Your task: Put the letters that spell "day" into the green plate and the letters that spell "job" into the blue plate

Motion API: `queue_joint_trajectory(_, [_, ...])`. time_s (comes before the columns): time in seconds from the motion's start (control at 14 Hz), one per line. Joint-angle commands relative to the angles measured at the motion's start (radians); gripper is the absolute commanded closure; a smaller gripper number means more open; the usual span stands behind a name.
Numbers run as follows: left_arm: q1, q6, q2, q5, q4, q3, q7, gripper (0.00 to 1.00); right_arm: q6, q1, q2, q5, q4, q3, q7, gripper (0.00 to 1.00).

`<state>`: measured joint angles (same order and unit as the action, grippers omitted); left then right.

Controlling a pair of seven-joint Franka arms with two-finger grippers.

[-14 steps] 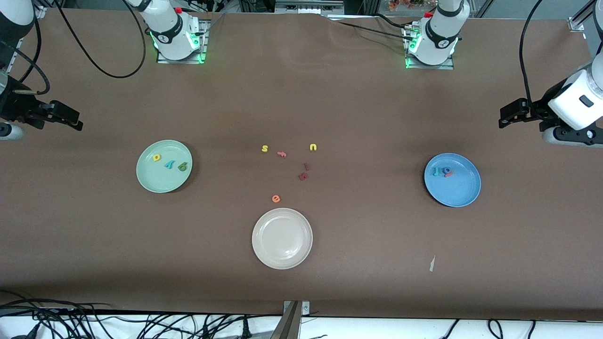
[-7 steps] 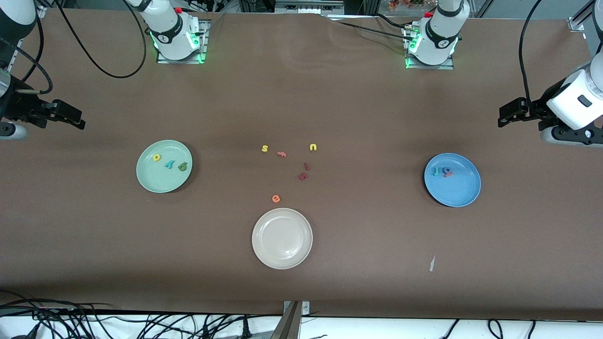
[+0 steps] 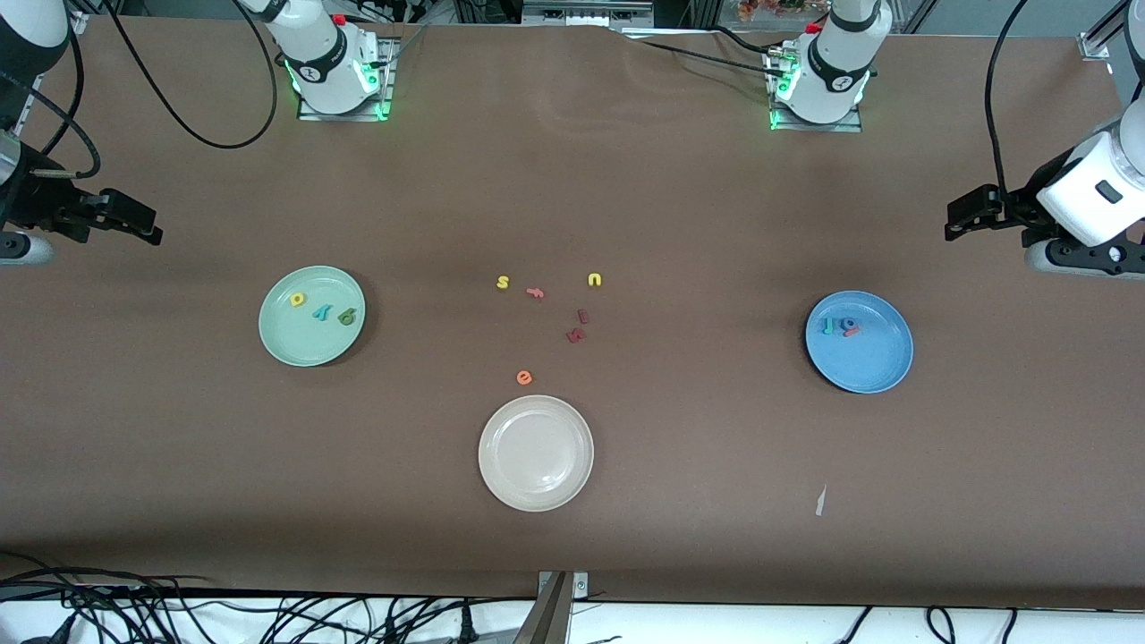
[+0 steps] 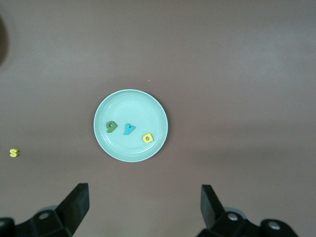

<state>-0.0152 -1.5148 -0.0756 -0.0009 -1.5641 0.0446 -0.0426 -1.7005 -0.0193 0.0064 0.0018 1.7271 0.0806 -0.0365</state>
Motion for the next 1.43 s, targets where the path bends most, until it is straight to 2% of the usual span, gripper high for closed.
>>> queue_joint_trajectory(0.0, [0.001, 0.016, -0.006, -0.007, 0.016, 0.0, -0.017, 0.0, 0.025, 0.002, 0.009, 0.018, -0.027, 0.005, 0.004, 0.0])
queue_joint_trajectory(0.43, [-0.002, 0.016, -0.004, -0.007, 0.016, 0.0, -0.019, 0.0, 0.027, 0.006, 0.01, 0.03, -0.026, 0.025, -0.003, 0.0])
queue_joint_trajectory(1.36, [0.001, 0.016, -0.006, -0.007, 0.013, 0.0, -0.017, 0.0, 0.033, 0.006, 0.009, 0.03, -0.027, 0.024, -0.003, 0.0])
